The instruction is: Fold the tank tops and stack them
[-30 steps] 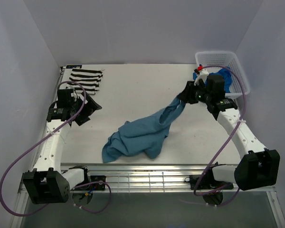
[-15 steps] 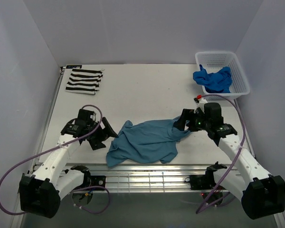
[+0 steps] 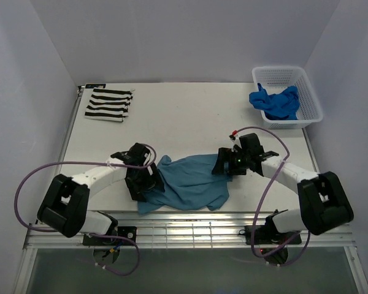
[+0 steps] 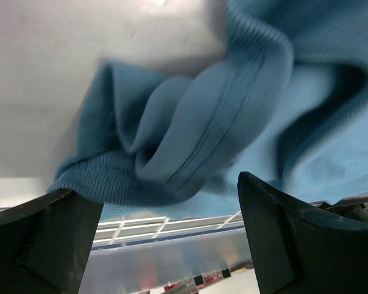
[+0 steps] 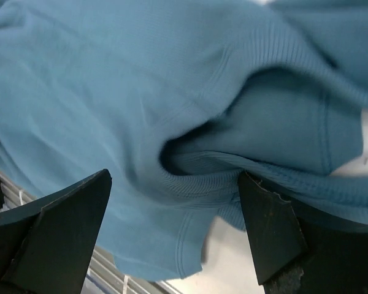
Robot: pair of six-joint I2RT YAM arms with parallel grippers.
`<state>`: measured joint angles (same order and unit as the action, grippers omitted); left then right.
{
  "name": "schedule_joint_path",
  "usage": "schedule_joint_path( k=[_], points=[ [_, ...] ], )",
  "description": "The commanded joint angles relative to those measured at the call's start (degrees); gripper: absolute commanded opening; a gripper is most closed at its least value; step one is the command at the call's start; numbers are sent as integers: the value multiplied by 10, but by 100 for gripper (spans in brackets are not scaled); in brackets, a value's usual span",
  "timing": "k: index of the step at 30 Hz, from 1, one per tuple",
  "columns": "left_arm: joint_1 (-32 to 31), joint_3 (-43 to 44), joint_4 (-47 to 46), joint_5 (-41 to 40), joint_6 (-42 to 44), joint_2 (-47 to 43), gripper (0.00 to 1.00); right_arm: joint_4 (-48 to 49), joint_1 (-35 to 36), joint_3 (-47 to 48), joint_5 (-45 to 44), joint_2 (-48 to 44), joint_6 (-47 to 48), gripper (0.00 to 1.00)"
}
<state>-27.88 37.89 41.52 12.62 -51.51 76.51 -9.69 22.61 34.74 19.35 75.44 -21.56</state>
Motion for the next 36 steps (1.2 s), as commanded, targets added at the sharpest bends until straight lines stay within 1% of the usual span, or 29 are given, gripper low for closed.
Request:
schedule_joint_path(
  k=[1, 5, 7, 8, 9, 11, 12, 13, 14, 16, 18, 20, 21, 22, 23, 24, 25, 26, 27, 28, 29, 30, 33, 36],
  points=[
    [1, 43, -45, -37, 11, 62, 98, 45, -6, 79, -27, 72, 14, 90],
    [17, 92, -58, -46, 36, 149, 98, 43, -44, 149, -18, 160, 20, 90],
    [27, 139, -59, -48, 49, 180, 98, 40, -58, 181, -1, 206, 35, 90],
    [30, 156, -57, -49, 62, 205, 98, 40, -67, 216, -1, 221, 39, 90],
    [32, 193, -57, -50, 69, 216, 98, 39, -71, 235, -1, 247, 52, 90],
    [36, 231, -45, -59, 82, 239, 98, 20, -78, 281, -1, 273, 67, 90],
    [38, 249, -38, -61, 92, 246, 98, 4, -78, 331, 0, 293, 74, 90],
    [39, 283, -30, -66, 97, 249, 98, -15, -78, 357, 2, 298, 88, 90],
    [39, 295, -20, -68, 99, 244, 98, -48, -78, 377, 7, 299, 93, 90],
    [39, 301, -17, -68, 102, 226, 98, -57, -76, 391, 8, 278, 98, 90],
    [39, 287, -16, -69, 98, 182, 98, -60, -76, 366, 3, 231, 99, 90],
    [39, 251, -11, -72, 92, 146, 98, -63, -76, 338, -5, 193, 96, 90],
    [39, 237, -6, -73, 88, 127, 98, -60, -77, 320, -11, 151, 93, 90],
    [39, 222, -2, -79, 75, 89, 98, -59, -76, 280, -23, 130, 91, 90],
    [39, 191, 7, -93, 70, 70, 98, -59, -77, 257, -30, 108, 80, 90],
    [39, 178, 17, -102, 63, 53, 98, -57, -77, 235, -37, 64, 72, 90],
    [39, 166, 27, -113, 51, 25, 98, -53, -76, 183, -41, 44, 65, 90],
    [39, 141, 40, -117, 45, 12, 98, -50, -76, 157, -43, 20, 50, 90],
    [40, 129, 43, -141, 40, 1, 98, -47, -76, 134, -44, -24, 43, 90],
    [42, 117, 43, -141, 36, -16, 98, -45, -76, 110, -48, -44, 39, 90],
    [44, 106, 39, -138, 33, -21, 98, -47, -76, 73, -49, -62, 37, 90],
    [47, 89, 37, -133, 32, -24, 98, -51, -76, 57, -45, -91, 35, 90],
    [50, 68, 19, -134, 29, -25, 98, -67, -69, 17, -28, -121, 30, 90],
    [55, 46, -14, -129, 34, -12, 98, -63, -50, -8, -33, -125, 13, 90]
  ],
)
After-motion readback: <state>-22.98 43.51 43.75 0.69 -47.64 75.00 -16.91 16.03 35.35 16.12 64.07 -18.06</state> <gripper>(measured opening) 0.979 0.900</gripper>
